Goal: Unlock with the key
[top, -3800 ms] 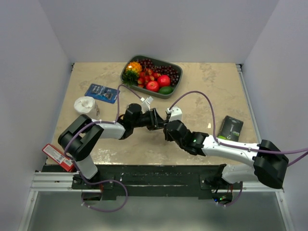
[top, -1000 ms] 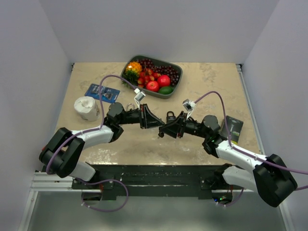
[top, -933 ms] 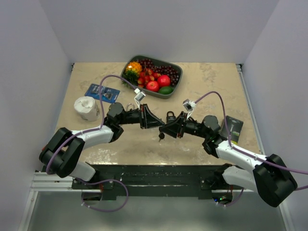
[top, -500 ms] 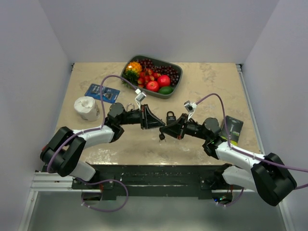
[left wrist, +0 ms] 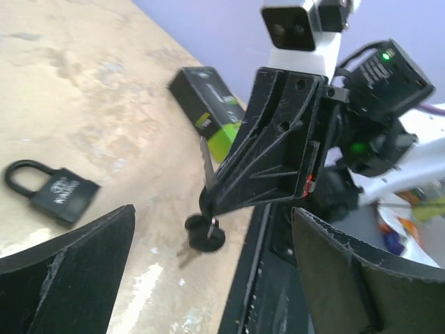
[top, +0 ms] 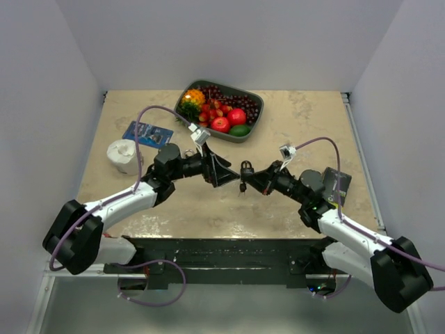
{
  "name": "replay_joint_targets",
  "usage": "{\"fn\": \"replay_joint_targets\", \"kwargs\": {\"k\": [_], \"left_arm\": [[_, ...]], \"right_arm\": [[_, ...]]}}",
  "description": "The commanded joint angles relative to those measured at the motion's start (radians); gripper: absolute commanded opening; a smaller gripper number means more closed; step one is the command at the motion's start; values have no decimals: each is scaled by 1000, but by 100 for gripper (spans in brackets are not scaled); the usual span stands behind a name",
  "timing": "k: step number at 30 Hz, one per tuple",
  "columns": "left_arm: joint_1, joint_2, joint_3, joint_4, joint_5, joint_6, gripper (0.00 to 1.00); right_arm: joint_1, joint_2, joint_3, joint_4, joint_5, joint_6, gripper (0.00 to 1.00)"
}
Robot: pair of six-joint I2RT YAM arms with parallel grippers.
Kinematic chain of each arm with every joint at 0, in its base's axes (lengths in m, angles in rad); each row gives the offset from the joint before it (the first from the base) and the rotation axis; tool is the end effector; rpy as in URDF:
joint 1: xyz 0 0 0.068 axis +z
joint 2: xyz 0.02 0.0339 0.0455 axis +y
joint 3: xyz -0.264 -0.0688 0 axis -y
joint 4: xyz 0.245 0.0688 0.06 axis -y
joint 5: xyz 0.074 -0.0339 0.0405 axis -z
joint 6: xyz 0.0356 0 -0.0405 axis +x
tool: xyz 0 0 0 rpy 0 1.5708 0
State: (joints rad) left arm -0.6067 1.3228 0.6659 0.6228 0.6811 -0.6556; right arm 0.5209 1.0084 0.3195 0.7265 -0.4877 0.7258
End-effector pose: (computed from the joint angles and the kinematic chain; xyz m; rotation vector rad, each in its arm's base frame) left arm 0.2234 -0.1823 0.2639 0.5484 1.7388 -1.4772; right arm 0.1755 0.1199 0.2314 -0.2552 1.6848 1.3333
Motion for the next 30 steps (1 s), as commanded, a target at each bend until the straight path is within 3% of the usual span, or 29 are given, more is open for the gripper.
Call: {"fn": "replay_joint_targets", "kwargs": {"k": [1,4,11,14,18,30], "left_arm": [[-50,-53,76,-240,-312,209,99],[-145,1,170,-453,-528,229,99],[-192,160,283,-578,-672,82,98],[-240,251,383,-714,-813,76,98],[-249,412,483,-787,-813,60,98],[-251,656,710,-911,-796,47,99]], "right_arm": [[-83,-68,56,-215,129,-107,0],[-110,-118,134,-413,213,-186,0],[-151,-229,236,-642,443,-337,0],[-160,-260,254,-673,486,-359,0],[-159,-281,262,-673,486,-347,0],[-159,-346,247,-673,451,-374,0]]}}
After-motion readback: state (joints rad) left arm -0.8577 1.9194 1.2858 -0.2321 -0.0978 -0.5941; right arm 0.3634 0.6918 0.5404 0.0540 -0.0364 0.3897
